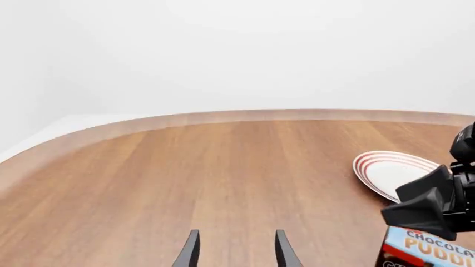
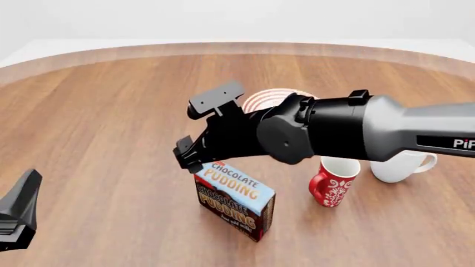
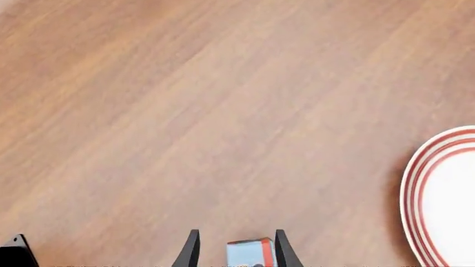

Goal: Put the chocolate pudding to the right of the plate.

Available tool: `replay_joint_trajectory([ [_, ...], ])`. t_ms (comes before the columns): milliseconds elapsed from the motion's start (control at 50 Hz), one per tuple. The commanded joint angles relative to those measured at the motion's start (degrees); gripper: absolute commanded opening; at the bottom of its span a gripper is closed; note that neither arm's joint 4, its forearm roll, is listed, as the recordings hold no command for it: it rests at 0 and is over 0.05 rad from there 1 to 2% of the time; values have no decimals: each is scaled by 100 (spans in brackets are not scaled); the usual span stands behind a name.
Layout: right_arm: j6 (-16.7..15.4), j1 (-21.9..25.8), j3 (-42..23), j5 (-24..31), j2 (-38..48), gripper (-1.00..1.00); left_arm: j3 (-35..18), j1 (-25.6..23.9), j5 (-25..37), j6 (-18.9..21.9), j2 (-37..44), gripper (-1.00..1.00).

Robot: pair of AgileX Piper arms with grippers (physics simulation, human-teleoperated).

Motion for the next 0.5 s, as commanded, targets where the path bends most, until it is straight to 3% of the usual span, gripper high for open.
replay_joint_trajectory([
  [20, -14, 46, 38, 4, 77, 100, 0, 0, 0, 0, 0, 100],
  [500, -125, -86, 37, 110, 77, 100, 0, 0, 0, 0, 0, 100],
])
